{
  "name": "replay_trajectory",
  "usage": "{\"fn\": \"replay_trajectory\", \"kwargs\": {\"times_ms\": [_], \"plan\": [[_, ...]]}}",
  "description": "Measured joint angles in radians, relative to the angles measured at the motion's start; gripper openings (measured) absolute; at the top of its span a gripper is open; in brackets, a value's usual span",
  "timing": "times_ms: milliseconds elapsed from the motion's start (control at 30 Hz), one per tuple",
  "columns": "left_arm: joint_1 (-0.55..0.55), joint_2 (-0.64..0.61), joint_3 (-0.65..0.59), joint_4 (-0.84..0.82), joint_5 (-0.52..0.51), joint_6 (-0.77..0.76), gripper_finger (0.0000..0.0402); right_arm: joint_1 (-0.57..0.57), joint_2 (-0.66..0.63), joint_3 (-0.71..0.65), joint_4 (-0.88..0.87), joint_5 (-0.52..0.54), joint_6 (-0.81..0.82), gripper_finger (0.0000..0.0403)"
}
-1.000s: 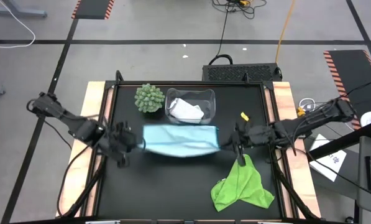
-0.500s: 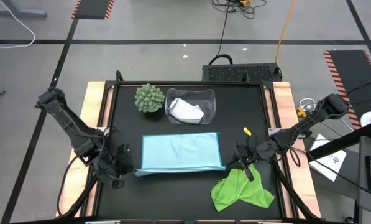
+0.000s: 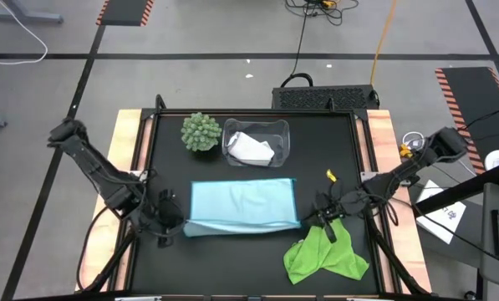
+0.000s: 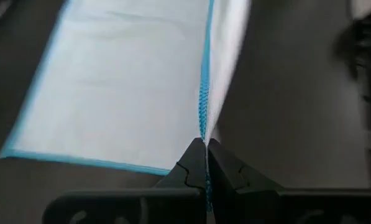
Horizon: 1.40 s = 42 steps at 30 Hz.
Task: Fold microfiber towels
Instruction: Fold the blue towel
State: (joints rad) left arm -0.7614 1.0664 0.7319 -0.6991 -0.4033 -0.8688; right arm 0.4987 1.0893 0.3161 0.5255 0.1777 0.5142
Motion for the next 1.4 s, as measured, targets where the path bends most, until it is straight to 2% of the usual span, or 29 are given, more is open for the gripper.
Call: {"fn": "replay_trajectory", "kwargs": {"times_ms": [133,200,500,700,1033,1167,1400], "plan": [[0.08,0.0,0.0,-0.096,-0.006,-0.044,0.0001,-0.069,-0.006,0.0,-0.033,-0.013,-0.006,0.0],[0.123,0.0,0.0,-0.138,-0.018,-0.058,0.0001,-0.105,-0.006,0.0,-0.052,0.022,-0.017,0.0],[0.276,0.0,0.0,-0.191,0.01,0.022,0.0001,-0.264,-0.006,0.0,-0.182,0.035,0.018,0.0],[0.332,0.0,-0.054,-0.175,0.041,0.039,0.0001,-0.311,-0.006,0.001,-0.246,0.031,0.045,0.0],[0.426,0.0,-0.176,-0.043,0.058,0.098,0.0006,-0.349,-0.006,0.001,-0.265,-0.008,0.01,0.0002],[0.447,0.0,-0.181,-0.048,0.012,0.141,0.0036,-0.349,-0.006,0.001,-0.277,-0.014,-0.007,0.0027],[0.481,0.0,-0.179,-0.032,-0.042,0.201,0.011,-0.378,-0.006,0.001,-0.279,0.005,-0.011,0.0116]]}}
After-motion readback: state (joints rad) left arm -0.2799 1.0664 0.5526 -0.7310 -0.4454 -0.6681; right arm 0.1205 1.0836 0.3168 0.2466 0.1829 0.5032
